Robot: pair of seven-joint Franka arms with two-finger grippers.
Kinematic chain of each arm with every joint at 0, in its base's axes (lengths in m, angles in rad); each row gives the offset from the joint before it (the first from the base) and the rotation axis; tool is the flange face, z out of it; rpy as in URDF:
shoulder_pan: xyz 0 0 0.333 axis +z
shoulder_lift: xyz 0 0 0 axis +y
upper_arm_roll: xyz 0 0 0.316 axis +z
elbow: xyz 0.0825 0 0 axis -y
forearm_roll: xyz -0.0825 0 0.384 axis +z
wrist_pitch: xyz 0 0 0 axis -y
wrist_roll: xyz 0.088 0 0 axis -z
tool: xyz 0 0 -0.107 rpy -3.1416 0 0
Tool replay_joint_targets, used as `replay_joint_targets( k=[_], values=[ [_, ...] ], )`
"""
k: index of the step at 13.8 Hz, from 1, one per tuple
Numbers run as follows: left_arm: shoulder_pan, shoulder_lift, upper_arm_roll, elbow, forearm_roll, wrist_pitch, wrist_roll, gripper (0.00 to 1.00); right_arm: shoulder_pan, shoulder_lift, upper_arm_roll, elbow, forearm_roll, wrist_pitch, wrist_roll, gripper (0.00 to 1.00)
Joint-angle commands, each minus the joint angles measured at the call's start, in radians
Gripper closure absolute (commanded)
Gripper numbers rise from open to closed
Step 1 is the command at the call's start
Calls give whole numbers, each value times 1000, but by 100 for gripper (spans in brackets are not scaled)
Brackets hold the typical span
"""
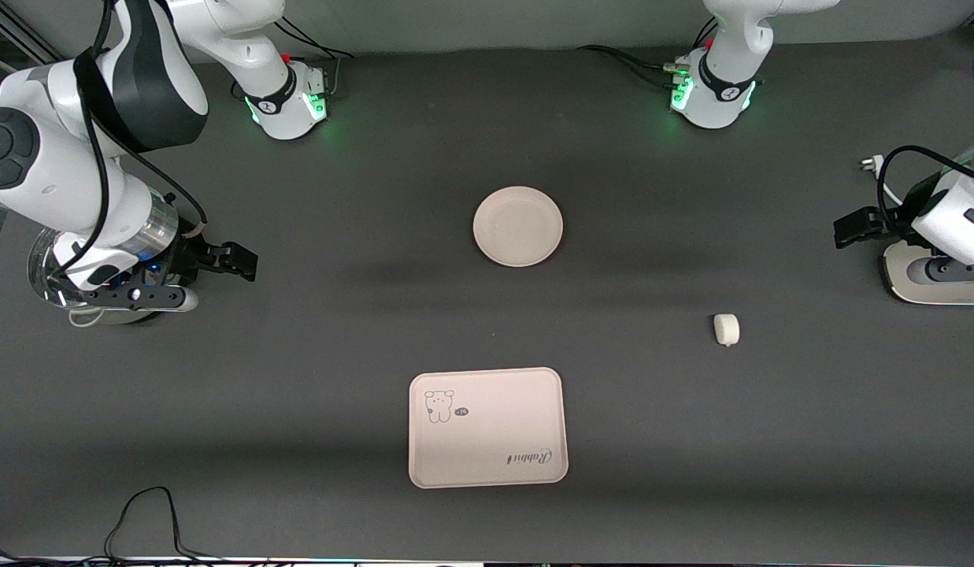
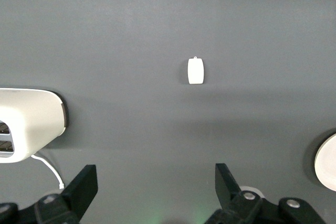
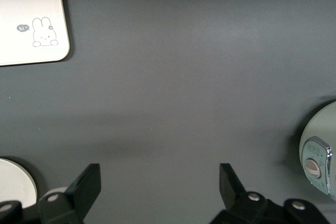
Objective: Place bun in plate and plate on tray
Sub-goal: 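Move the left gripper down over the white bun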
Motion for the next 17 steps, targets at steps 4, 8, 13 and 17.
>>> replay_joint_targets(
  k=[4, 8, 13, 17],
  values=[
    [-14, 19, 12, 41, -7, -32, 14, 0, 41, 64, 27, -79, 82, 179, -6, 0],
    [-30, 35, -2, 46, -16, -35, -1, 0, 41, 103, 48, -143, 287, 349, -7, 0],
    [-28, 99, -131, 35, -14, -29, -155, 0, 38, 217, 179, -137, 611, 575, -18, 0],
    [-15, 127, -128, -86, -4, 153, -136, 0, 47, 298, 200, -142, 876, 705, -202, 0]
  ],
)
